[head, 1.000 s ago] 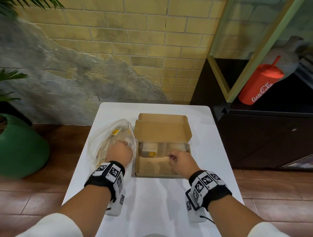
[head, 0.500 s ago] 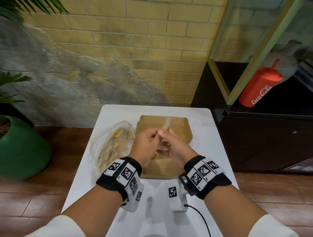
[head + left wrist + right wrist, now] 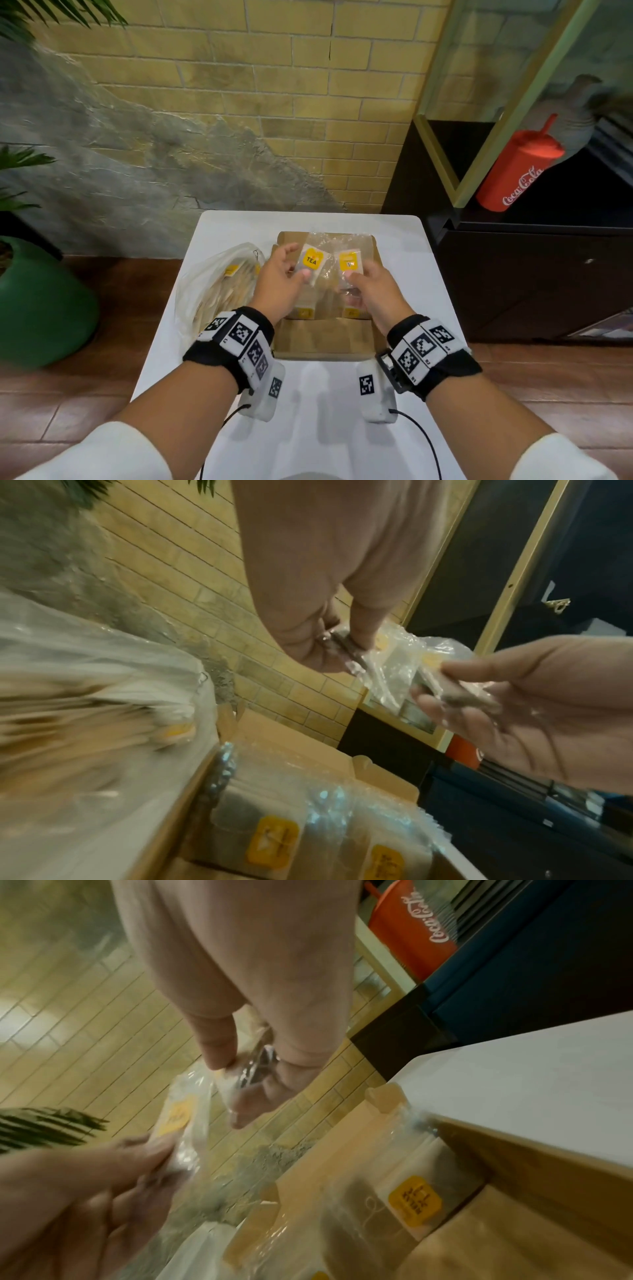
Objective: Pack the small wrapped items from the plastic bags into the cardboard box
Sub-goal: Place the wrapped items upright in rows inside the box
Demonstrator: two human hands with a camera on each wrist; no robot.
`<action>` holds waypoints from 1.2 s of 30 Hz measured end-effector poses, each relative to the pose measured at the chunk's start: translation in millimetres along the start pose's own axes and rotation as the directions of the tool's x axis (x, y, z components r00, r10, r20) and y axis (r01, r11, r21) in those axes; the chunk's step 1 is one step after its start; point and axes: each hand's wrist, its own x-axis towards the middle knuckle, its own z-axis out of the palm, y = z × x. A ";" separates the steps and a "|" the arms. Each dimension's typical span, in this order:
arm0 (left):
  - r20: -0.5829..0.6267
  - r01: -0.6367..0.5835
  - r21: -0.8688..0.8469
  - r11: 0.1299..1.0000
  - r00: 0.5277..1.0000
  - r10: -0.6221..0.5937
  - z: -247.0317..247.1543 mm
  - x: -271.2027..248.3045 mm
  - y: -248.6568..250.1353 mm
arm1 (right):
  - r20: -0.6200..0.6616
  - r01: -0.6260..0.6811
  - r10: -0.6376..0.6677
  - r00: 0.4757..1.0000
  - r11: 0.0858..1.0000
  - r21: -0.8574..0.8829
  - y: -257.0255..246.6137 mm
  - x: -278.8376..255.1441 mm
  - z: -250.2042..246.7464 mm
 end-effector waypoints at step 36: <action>0.418 -0.273 0.875 0.400 0.842 -0.340 12.1 -6.6 -57.1 | 0.190 0.107 0.214 0.958 0.348 -0.931 70.9 10.0 -22.6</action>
